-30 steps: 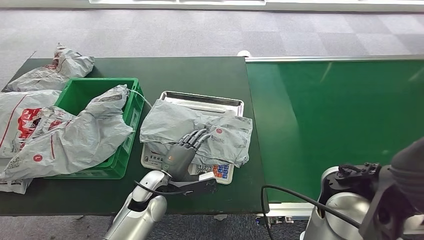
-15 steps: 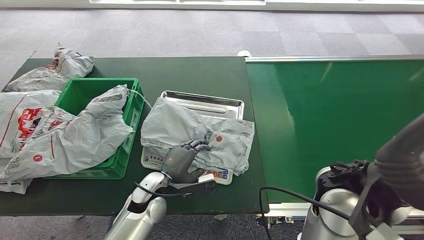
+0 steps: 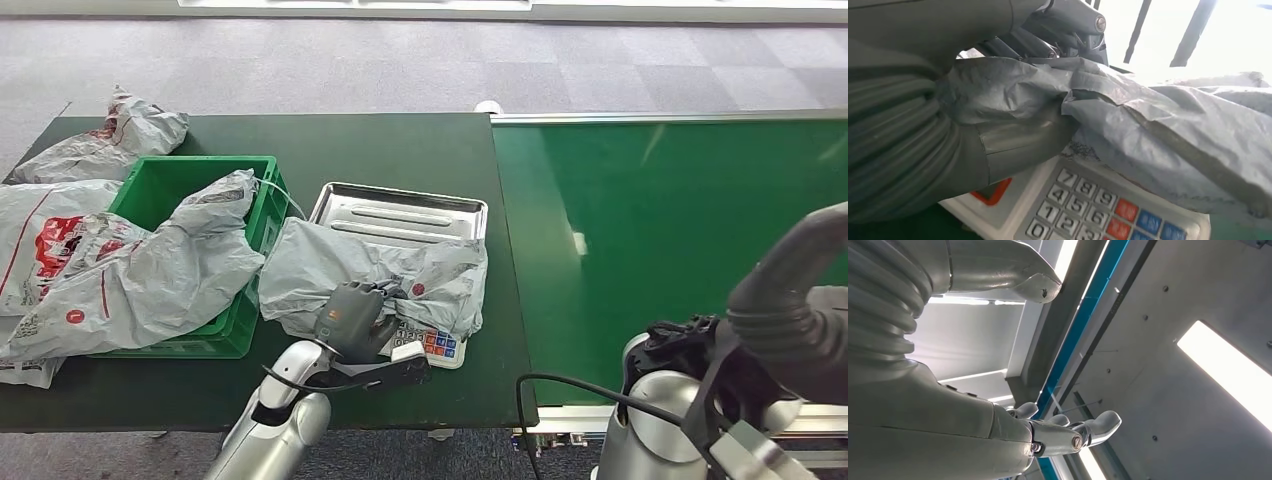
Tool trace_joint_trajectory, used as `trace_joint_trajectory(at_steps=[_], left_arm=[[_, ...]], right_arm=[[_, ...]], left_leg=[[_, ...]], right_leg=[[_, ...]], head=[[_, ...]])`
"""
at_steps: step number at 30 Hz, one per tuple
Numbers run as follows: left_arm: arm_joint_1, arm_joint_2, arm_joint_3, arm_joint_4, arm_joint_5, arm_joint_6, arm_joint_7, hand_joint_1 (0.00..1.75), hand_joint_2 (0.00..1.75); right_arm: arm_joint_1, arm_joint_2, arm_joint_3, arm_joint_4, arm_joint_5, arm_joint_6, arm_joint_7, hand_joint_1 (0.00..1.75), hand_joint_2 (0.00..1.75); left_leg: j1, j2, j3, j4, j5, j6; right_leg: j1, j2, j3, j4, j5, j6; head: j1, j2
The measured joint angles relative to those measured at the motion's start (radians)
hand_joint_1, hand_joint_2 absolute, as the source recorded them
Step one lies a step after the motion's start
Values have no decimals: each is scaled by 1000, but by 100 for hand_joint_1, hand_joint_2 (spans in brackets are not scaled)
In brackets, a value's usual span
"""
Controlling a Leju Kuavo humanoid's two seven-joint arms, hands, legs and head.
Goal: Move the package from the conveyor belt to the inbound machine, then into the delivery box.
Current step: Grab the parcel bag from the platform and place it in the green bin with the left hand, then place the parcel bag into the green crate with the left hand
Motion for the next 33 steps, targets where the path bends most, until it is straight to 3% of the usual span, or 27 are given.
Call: trace_joint_trajectory(at_steps=[6, 10, 16, 22, 24, 28, 30, 31, 33], left_arm=[[18, -1, 30, -62, -85, 331, 44, 175, 175], [53, -22, 130, -233, -252, 468, 5, 175, 175], [61, -36, 327, -524, -413, 482, 1, 175, 175], [62, -25, 412, -662, -415, 482, -22, 175, 175], [61, -24, 454, -716, -415, 482, -112, 175, 175], [34, -33, 629, -825, -415, 482, -389, 175, 175], [31, 0, 724, -822, -415, 482, -426, 175, 175], [26, 39, 763, -796, -415, 480, -403, 175, 175], [-51, 154, 797, -629, -416, 477, -247, 175, 175]], right_arm=[[1, 0, 0, 2, 8, 0, 0, 0, 175], [2, 0, 0, 3, 9, 0, 0, 0, 175], [2, 0, 0, 4, -2, 0, 0, 0, 175], [2, 0, 0, 5, -4, 0, 0, 0, 175], [1, 0, 0, 7, -7, 0, 0, 0, 175], [1, 0, 0, 11, -12, 0, 0, 0, 175], [1, 0, 0, 11, -10, 0, 0, 0, 175], [2, -1, -1, 10, -9, 0, 0, 0, 175], [4, -1, -2, 8, -4, -1, 0, 0, 175]], left_leg=[[0, 0, 0, 0, 0, 0], [0, 1, -1, 0, 0, 0], [0, 1, 0, 0, 0, 0], [1, 0, 0, 0, 0, -1], [1, 0, 0, 0, 0, -1], [1, 0, 0, 0, 0, -1], [1, 1, 2, 0, -1, -2], [1, 2, 4, 0, -1, -3], [1, 3, 5, 1, 0, -6]], right_leg=[[0, 0, 0, 0, 0, 0], [1, 0, -1, 0, 0, 0], [1, 0, -1, 1, 0, -1], [1, -1, 0, 2, -1, -2], [1, -1, 0, 2, -1, -2], [0, -1, 0, 2, -2, -2], [1, 0, 0, 2, -2, -3], [1, 1, -3, 2, -3, -4], [3, 2, -11, 2, -3, -7]], head=[[0, 0], [0, 0], [0, 0], [0, 0], [0, 0], [0, 0], [0, 0], [0, 0], [0, 0]])
